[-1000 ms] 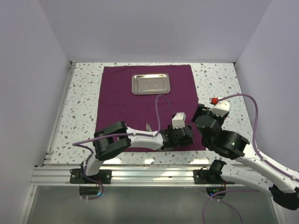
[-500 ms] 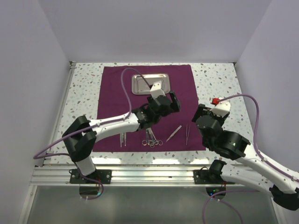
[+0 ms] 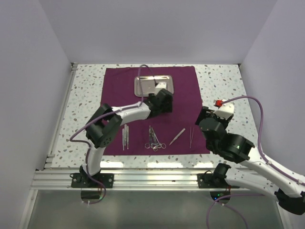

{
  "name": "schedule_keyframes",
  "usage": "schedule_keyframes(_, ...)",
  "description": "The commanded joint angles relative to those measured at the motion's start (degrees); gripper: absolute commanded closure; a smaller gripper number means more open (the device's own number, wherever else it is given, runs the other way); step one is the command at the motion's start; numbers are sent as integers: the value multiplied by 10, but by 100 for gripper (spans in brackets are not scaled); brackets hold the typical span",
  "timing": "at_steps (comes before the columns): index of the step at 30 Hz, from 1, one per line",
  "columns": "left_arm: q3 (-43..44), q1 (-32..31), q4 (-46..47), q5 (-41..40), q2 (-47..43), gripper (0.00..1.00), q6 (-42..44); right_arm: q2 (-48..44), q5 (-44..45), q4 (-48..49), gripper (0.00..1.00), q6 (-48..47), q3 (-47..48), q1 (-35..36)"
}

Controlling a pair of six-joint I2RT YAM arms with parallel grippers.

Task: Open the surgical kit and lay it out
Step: Pick up the medical item from the container.

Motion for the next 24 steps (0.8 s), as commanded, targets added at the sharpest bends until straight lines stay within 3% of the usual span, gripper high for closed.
schedule_keyframes(1,52,71,10,-23,4,21,64,3,5,13,28,7,-7,-1)
schedule_keyframes(11,300,172,-105,-48,168,22,119,24,0,22,28,0,-7,-1)
schedule_keyframes(24,287,221,-79,-4,187,23,124,44,1,31,28,-6,-6,-1)
